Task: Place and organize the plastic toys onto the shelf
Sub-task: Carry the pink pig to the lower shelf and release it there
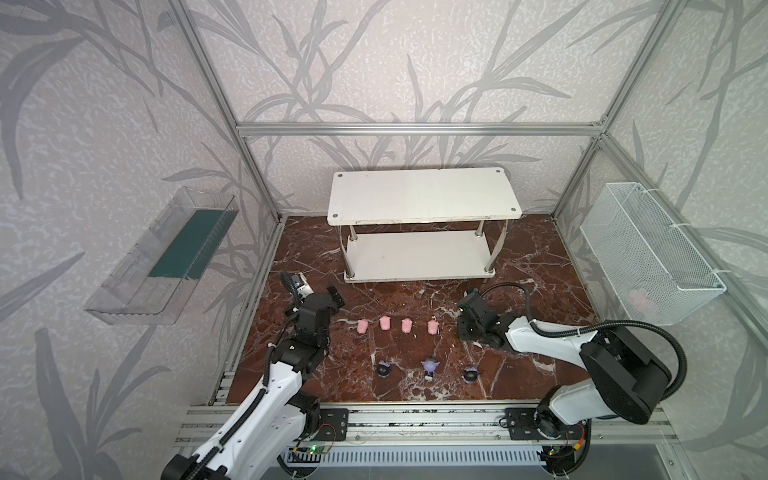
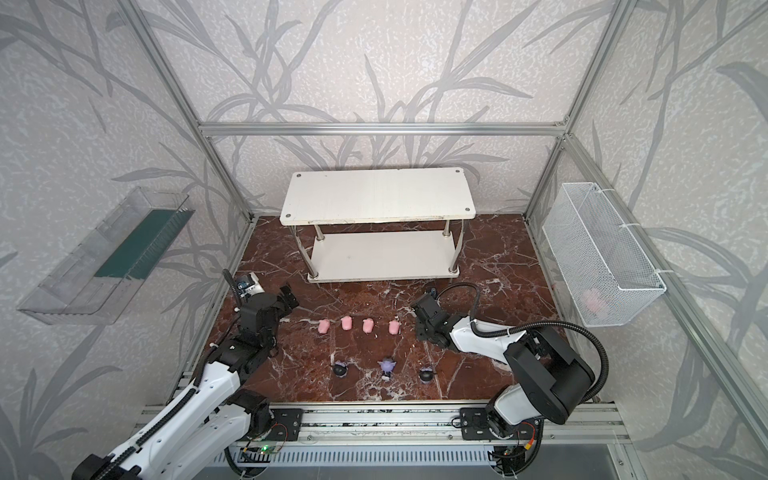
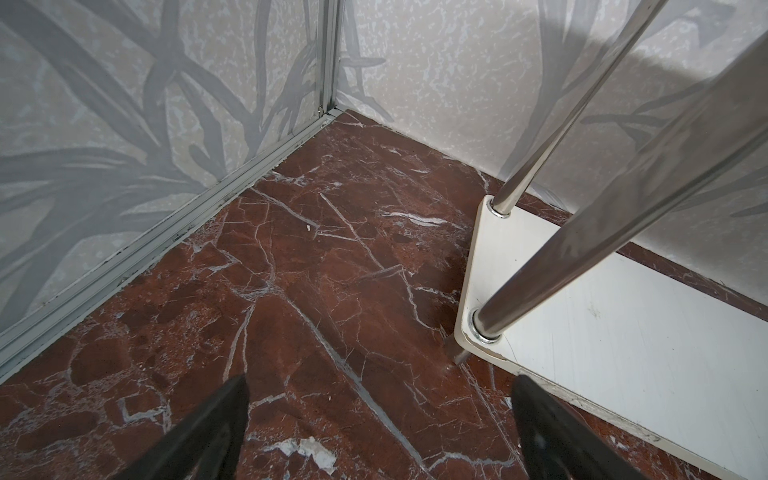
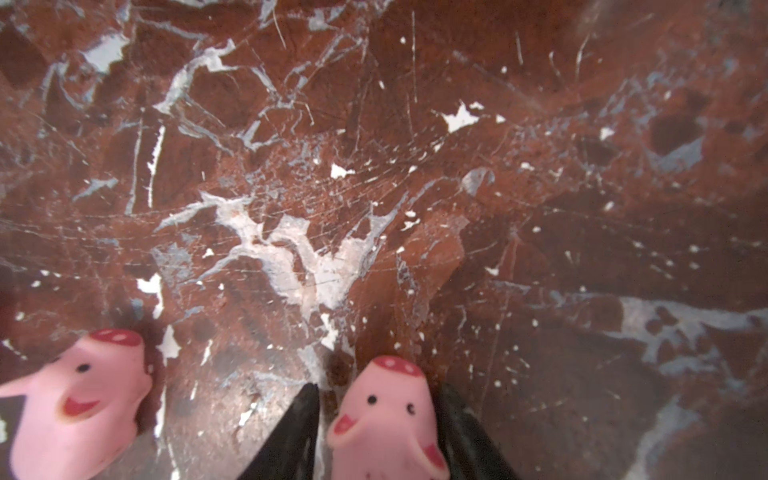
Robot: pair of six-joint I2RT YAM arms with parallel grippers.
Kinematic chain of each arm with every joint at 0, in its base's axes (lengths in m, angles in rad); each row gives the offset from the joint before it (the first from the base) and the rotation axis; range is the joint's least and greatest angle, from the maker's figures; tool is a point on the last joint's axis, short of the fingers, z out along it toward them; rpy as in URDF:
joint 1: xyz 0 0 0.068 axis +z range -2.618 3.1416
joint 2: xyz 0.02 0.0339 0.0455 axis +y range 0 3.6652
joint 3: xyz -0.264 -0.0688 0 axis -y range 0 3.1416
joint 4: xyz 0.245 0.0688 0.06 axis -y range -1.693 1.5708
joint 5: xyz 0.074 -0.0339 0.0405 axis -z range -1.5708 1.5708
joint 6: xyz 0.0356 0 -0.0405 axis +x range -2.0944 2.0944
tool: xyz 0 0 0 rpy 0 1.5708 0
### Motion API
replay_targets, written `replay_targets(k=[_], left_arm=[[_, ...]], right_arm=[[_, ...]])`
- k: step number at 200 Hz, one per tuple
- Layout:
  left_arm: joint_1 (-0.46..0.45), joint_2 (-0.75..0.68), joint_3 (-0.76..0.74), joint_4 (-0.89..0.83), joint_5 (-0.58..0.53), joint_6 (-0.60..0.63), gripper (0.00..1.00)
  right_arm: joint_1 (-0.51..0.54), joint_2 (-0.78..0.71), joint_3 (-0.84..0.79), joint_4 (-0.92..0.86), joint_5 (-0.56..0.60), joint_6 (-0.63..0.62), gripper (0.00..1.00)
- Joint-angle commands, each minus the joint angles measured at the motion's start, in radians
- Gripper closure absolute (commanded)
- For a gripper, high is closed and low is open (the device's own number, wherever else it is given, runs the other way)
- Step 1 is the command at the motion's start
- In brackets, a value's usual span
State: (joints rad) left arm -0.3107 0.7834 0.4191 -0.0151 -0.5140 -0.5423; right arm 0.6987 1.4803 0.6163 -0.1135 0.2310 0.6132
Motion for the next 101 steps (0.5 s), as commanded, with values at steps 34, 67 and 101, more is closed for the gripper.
replay_targets(k=[34, 67, 101], left_arm=[[-0.002, 0.008, -0.021, 0.026, -0.016, -0.007, 0.04], [-0.002, 0.009, -0.023, 0.029, -0.016, -0.006, 0.04], [-0.002, 0.014, -0.029, 0.046, -0.016, -0.005, 0.04]], right_arm=[[0.004, -0.009, 0.043, -0.07, 0.032, -0.014, 0.68], [0.005, -0.062, 0.079, -0.129, 0.096, -0.067, 0.69], [-0.031, -0.107, 0.162, -0.147, 0.136, -0.201, 0.71]])
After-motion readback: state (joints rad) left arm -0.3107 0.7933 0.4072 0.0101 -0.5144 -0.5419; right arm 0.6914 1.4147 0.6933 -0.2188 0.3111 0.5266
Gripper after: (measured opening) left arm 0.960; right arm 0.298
